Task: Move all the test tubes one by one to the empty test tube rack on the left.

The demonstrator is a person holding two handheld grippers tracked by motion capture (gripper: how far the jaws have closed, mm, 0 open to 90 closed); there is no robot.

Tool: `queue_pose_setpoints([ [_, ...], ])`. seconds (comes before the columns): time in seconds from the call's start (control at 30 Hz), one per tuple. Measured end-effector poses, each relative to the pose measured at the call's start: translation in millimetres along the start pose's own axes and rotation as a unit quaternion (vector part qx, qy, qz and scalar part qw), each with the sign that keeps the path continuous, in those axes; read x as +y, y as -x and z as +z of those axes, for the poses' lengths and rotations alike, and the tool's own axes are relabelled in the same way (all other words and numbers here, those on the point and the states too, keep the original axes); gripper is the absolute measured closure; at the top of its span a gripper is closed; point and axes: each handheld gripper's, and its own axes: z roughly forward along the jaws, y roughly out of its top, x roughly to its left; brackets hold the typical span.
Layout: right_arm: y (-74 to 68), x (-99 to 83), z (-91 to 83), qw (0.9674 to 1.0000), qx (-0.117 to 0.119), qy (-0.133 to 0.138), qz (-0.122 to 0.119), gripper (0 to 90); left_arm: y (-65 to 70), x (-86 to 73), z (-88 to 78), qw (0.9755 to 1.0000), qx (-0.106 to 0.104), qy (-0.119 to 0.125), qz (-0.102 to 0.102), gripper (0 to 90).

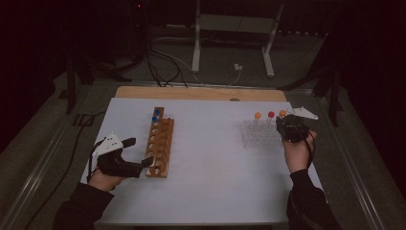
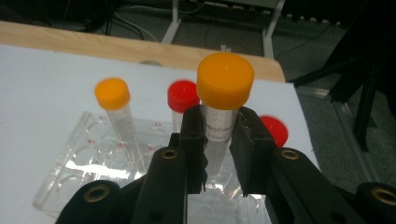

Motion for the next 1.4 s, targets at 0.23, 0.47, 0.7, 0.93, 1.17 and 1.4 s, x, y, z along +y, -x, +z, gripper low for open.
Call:
queue_pose_setpoints([
  [0.23, -6.8, 11.9, -18.8, 0.9994, 0.028, 0.017, -0.008, 75.2, 5.8, 8.9, -1.2, 0.9999, -0.012, 0.005, 0.008, 2.3],
  [0.47, -29.2, 10.7, -35.0, 0.9964, 0.076, 0.018, -0.034, 75.2, 15.3, 18.9, 4.8, 0.9992, -0.035, 0.001, 0.018, 2.3],
  [0.7, -57.3, 2.5, -50.8, 0.9891, 0.131, 0.018, -0.065, 75.1, 21.8, 27.5, 13.9, 0.9984, -0.052, -0.002, 0.024, 2.3],
  [0.93, -84.5, -6.4, -64.8, 0.9791, 0.18, 0.016, -0.092, 75.1, 29.8, 35.0, 20.7, 0.9972, -0.069, 0.0, 0.028, 2.5],
  [1.17, -114.8, -18.7, -74.7, 0.9675, 0.222, 0.009, -0.121, 75.1, 40.1, 40.5, 28.5, 0.9955, -0.087, -0.001, 0.037, 3.9],
  [1.4, -139.1, -25.4, -82.1, 0.9546, 0.259, 0.005, -0.147, 75.1, 50.6, 48.9, 37.7, 0.993, -0.108, 0.003, 0.048, 6.8],
])
